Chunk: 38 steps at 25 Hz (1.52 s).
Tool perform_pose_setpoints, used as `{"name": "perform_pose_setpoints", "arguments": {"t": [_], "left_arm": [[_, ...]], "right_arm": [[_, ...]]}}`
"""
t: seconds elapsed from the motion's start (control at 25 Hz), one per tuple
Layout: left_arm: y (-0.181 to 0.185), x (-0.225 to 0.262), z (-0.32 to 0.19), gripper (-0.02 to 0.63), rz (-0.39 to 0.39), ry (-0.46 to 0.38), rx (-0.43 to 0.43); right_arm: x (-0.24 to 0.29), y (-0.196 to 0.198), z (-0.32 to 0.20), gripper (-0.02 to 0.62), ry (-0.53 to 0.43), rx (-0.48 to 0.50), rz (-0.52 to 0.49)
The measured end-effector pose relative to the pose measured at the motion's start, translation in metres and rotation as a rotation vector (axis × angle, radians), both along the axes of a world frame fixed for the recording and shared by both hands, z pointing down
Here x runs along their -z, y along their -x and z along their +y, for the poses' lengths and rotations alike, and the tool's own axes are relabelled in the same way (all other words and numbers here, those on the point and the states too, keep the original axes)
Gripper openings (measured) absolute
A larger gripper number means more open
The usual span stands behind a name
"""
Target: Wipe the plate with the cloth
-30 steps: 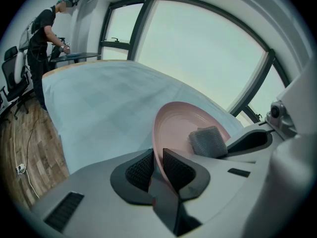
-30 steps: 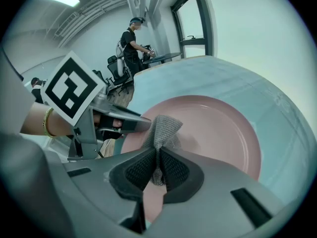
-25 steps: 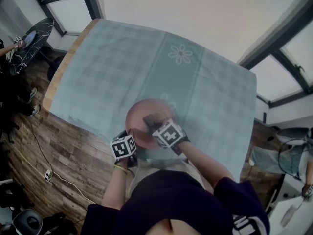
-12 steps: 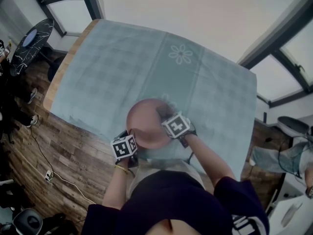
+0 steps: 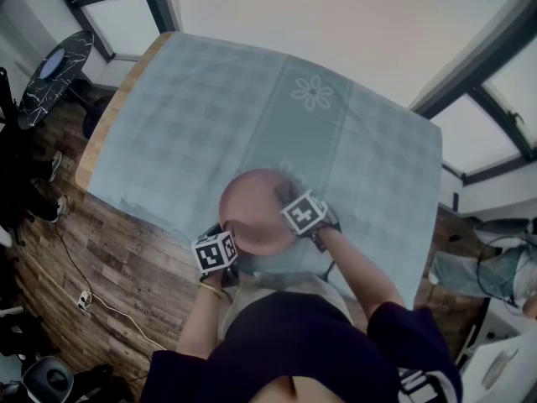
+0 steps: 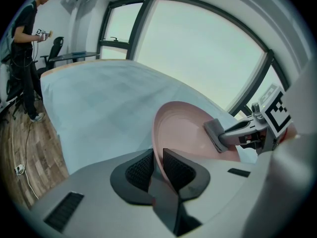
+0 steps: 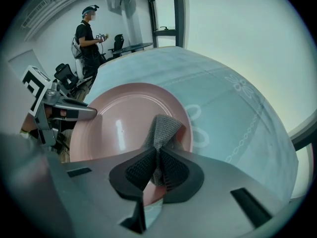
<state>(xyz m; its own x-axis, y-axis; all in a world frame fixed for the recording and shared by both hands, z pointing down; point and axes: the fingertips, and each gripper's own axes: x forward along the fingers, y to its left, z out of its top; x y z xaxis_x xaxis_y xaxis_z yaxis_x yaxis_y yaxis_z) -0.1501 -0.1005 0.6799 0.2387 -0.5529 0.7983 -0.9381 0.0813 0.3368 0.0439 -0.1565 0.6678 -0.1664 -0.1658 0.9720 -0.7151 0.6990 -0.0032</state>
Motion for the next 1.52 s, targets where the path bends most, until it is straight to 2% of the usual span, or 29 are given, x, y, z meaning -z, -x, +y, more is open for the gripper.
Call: {"name": "perform_pose_setpoints", "arguments": {"t": [0.2, 0.88, 1.04, 1.52], "left_arm": [[0.001, -0.001, -0.001, 0.069, 0.001, -0.002, 0.002], [0.0, 0.001, 0.001, 0.069, -0.009, -0.004, 0.001], [0.001, -0.001, 0.001, 0.069, -0.011, -0.007, 0.001], [0.002, 0.0, 0.0, 0.069, -0.018, -0.018, 0.012]], "right_arm": [[-0.002, 0.003, 0.004, 0.032, -0.01, 0.034, 0.0], [-0.008, 0.033, 0.07, 0.032, 0.096, 0.082, -0.101], [-0.008, 0.044, 0.077, 0.032, 0.09, 0.1, -0.127], [-0.007, 0.066, 0.093, 0.032, 0.109, 0.074, -0.187]]}}
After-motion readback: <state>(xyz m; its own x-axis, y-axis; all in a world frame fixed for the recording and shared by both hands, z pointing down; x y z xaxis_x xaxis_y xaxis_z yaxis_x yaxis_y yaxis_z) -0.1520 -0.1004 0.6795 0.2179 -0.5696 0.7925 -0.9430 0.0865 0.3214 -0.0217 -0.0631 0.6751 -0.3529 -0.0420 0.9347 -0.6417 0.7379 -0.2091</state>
